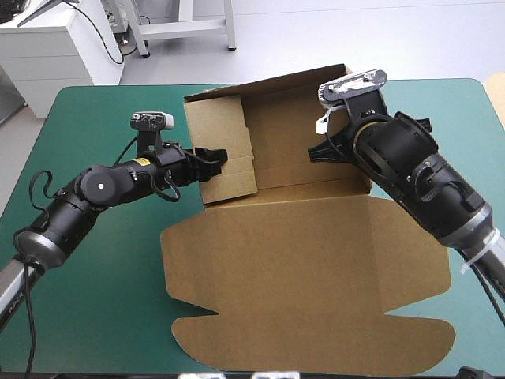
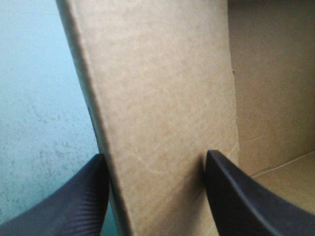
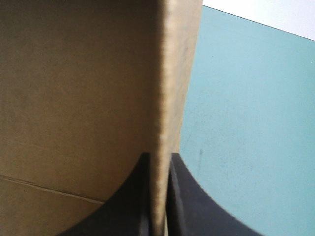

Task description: Fold the box

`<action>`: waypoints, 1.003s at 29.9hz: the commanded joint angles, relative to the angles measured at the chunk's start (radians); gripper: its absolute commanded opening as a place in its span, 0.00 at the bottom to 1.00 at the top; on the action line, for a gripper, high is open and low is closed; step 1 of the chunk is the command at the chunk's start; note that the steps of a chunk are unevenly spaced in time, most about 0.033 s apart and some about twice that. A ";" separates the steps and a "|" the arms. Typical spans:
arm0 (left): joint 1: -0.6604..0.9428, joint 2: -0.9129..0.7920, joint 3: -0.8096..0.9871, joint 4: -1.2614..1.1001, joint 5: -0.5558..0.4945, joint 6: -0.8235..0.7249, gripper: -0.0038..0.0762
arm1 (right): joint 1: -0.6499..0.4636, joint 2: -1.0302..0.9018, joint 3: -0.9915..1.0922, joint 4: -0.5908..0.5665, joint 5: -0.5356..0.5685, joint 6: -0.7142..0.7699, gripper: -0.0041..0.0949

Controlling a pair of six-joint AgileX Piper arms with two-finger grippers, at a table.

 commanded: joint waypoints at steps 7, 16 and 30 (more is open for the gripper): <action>-0.014 -0.014 -0.036 -0.234 -0.018 0.171 0.55 | 0.022 -0.030 -0.031 0.120 -0.131 -0.023 0.04; -0.014 0.002 -0.039 -0.236 0.032 0.233 0.06 | 0.022 -0.030 -0.031 0.129 -0.113 -0.045 0.04; -0.014 0.002 -0.040 -0.251 0.044 0.232 0.04 | 0.022 -0.030 -0.031 0.119 -0.112 -0.047 0.04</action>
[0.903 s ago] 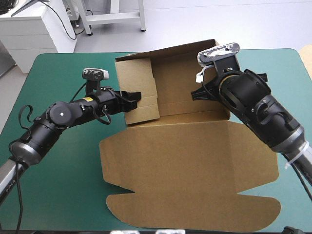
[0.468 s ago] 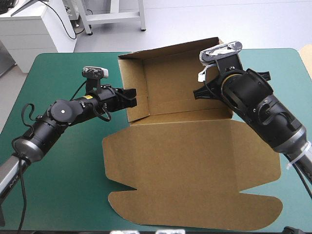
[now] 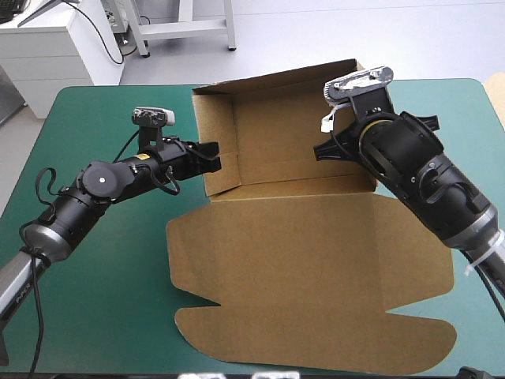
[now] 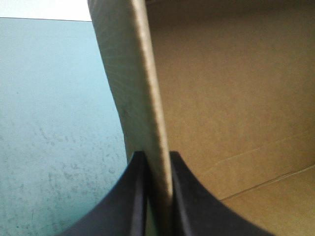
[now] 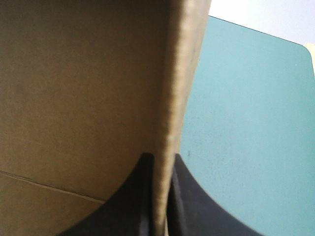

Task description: Fold the box

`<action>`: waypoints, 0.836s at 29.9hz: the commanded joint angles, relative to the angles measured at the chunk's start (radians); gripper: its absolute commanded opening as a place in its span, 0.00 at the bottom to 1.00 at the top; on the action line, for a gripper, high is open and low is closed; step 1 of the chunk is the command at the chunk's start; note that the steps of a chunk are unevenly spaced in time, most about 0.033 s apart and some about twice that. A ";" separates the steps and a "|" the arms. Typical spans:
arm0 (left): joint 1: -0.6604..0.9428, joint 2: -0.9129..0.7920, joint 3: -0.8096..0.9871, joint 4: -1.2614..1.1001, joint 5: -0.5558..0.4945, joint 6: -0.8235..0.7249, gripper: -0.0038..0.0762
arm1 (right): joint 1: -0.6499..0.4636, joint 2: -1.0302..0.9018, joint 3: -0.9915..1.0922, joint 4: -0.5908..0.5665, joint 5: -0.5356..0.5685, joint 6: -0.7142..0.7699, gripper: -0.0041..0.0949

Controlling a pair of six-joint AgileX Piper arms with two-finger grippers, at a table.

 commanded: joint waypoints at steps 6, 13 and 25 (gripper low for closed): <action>-0.027 -0.033 -0.043 -0.096 0.103 0.026 0.30 | 0.024 -0.023 -0.031 0.149 -0.116 -0.043 0.04; -0.027 -0.032 -0.043 -0.104 0.050 -0.074 0.71 | 0.024 -0.023 -0.031 0.149 -0.100 -0.043 0.04; -0.027 0.029 -0.067 -0.092 0.074 -0.074 0.71 | 0.024 -0.025 -0.031 0.173 -0.100 -0.088 0.04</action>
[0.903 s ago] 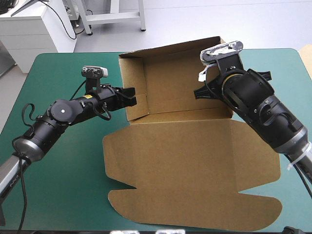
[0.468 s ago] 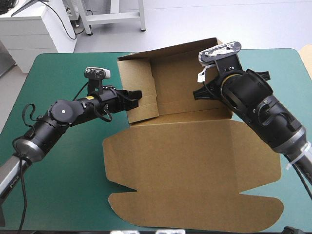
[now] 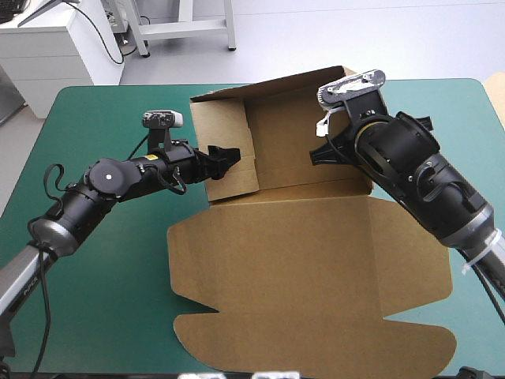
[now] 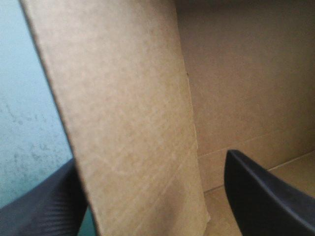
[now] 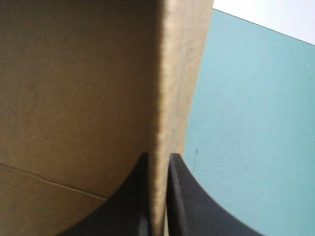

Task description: Fold the box

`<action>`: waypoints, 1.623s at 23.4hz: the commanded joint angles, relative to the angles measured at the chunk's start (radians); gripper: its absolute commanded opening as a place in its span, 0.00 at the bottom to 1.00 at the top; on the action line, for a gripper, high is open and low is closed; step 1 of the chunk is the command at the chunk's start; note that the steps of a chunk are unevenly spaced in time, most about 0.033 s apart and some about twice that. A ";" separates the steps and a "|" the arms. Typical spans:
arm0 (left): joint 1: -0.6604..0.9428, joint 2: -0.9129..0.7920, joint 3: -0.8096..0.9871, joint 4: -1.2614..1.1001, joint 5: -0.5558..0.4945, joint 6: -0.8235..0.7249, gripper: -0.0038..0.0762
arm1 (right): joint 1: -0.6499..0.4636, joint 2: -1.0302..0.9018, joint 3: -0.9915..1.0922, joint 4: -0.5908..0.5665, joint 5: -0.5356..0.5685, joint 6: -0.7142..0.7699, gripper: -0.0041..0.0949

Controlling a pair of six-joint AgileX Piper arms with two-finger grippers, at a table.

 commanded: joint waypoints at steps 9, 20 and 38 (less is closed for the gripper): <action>-0.019 -0.007 -0.090 -0.083 0.002 -0.001 0.71 | 0.024 -0.099 -0.031 0.098 -0.091 -0.049 0.04; -0.019 -0.009 -0.092 -0.211 0.070 0.002 0.04 | 0.024 -0.082 -0.031 0.051 -0.075 -0.044 0.04; -0.019 -0.056 -0.105 -0.117 0.146 0.088 0.27 | 0.022 -0.005 -0.031 -0.019 -0.017 0.001 0.04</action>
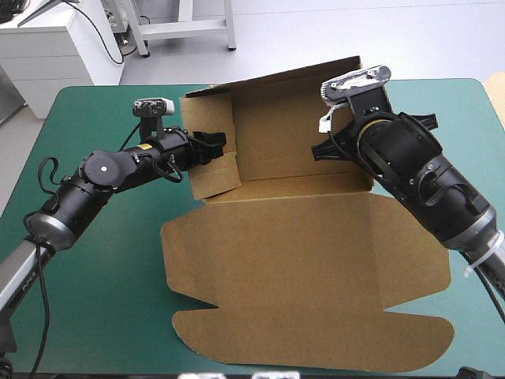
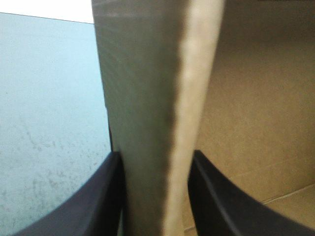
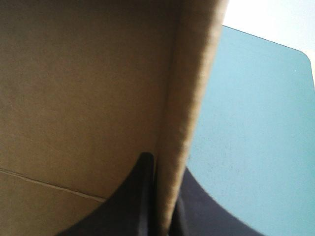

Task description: Fold the box

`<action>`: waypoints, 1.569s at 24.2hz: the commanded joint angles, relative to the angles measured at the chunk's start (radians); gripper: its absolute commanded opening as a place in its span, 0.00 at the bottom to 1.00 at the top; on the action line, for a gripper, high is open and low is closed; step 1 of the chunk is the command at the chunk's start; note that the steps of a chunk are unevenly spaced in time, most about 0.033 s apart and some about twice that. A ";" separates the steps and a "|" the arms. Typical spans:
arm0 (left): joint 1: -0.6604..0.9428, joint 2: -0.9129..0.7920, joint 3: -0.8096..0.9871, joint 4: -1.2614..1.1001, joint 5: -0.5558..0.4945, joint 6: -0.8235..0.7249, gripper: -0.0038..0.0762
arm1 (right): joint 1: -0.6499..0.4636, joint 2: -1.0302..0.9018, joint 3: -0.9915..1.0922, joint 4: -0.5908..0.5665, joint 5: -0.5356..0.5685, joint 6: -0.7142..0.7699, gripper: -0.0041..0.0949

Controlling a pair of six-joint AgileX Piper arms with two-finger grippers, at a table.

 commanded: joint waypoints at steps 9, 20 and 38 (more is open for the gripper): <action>-0.035 -0.081 -0.062 -0.189 0.197 0.081 0.71 | -0.024 0.003 -0.023 -0.018 -0.026 -0.020 0.02; -0.035 -0.105 -0.062 -0.183 0.223 0.078 0.68 | -0.098 0.003 -0.023 0.057 -0.036 -0.034 0.02; -0.035 -0.058 -0.062 0.429 0.191 -0.460 0.04 | -0.098 0.015 -0.023 0.156 -0.005 -0.027 0.02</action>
